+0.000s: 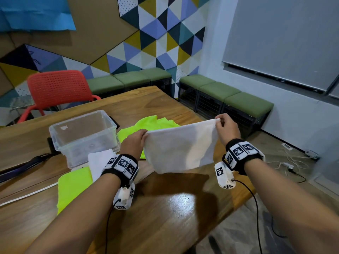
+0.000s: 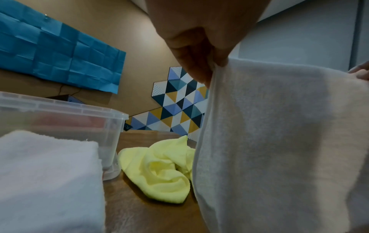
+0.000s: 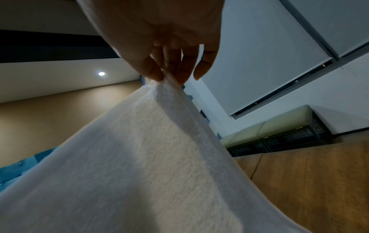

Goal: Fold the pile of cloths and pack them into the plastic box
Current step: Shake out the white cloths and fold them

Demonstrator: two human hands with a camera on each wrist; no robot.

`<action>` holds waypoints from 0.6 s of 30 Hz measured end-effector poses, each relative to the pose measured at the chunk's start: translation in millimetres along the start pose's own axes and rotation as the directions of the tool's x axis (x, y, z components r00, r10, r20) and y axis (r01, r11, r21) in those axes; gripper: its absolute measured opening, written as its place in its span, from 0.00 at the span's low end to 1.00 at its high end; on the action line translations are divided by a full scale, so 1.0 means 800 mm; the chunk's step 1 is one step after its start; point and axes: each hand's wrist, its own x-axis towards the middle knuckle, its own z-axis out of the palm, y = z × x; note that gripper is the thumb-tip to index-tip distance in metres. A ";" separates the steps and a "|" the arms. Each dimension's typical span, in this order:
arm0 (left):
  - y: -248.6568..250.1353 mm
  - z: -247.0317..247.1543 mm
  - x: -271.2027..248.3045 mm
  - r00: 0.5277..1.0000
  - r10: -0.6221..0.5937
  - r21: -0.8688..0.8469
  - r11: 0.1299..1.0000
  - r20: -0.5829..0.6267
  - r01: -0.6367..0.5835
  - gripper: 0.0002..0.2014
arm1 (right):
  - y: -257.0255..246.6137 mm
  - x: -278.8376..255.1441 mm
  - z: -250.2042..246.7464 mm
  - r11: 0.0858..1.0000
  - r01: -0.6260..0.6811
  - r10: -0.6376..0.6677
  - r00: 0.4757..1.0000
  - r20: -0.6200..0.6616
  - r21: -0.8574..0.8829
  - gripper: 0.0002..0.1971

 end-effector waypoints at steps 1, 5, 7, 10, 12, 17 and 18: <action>0.002 -0.007 0.000 1.000 0.006 -0.009 1.000 -0.023 -0.006 0.15 | -0.003 -0.002 -0.002 1.000 0.010 -0.010 1.000 -0.020 0.008 0.12; 0.015 -0.040 -0.003 0.977 0.091 -0.097 0.989 -0.193 -0.112 0.20 | -0.019 -0.005 -0.012 0.999 0.047 -0.044 0.996 -0.080 0.028 0.08; 0.023 -0.053 0.003 0.950 0.090 -0.158 0.977 -0.300 -0.143 0.20 | -0.029 0.002 -0.013 0.997 0.070 -0.066 0.991 -0.112 0.026 0.07; 0.017 -0.049 0.026 0.963 0.014 -0.166 0.984 -0.269 -0.060 0.15 | -0.032 0.019 0.004 0.999 0.035 -0.035 0.999 -0.029 -0.022 0.08; -0.002 -0.029 0.045 0.998 -0.048 -0.037 0.998 -0.037 0.046 0.14 | -0.017 0.032 0.026 0.995 -0.038 0.046 0.996 0.081 -0.096 0.11; -0.050 0.045 0.047 0.912 -0.184 0.243 0.965 0.367 0.097 0.14 | 0.040 0.041 0.086 0.961 -0.112 0.180 0.947 0.268 -0.251 0.11; -0.058 0.057 0.047 0.904 -0.192 0.263 0.960 0.381 0.093 0.15 | 0.050 0.041 0.095 0.955 -0.109 0.192 0.937 0.292 -0.277 0.11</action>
